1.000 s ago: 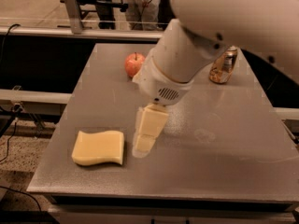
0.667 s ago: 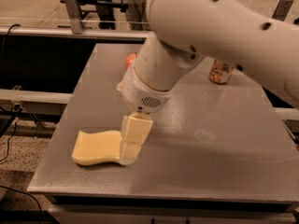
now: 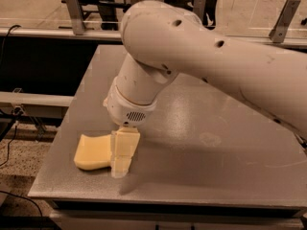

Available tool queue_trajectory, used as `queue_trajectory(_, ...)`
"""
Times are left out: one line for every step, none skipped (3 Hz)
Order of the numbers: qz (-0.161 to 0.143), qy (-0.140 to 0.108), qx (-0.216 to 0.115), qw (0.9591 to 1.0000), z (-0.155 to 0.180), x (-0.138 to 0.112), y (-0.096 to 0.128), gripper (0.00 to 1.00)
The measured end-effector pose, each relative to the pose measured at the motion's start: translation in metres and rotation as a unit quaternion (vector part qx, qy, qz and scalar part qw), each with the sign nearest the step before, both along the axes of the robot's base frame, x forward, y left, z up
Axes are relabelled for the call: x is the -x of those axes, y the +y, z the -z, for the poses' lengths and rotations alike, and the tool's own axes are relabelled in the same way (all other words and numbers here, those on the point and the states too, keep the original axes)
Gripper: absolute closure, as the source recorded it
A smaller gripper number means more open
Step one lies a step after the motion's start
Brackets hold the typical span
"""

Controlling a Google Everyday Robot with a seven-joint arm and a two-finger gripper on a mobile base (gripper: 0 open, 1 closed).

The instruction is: Pick sponge

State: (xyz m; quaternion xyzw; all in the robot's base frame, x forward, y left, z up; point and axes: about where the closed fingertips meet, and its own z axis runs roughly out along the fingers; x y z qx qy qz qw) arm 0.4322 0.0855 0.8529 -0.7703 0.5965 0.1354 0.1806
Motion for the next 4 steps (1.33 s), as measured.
queue_trajectory(-0.029,0.003,0.006,0.9996,0.01,0.005,0.012,0.01)
queue_trajectory(-0.046,0.006,0.013,0.9988,0.017,0.009,0.015,0.23)
queue_trajectory(-0.058,0.007,0.018,0.9981,0.018,0.011,0.014,0.46)
queue_trajectory(-0.065,-0.002,0.013,0.9978,0.006,0.012,0.01,0.7)
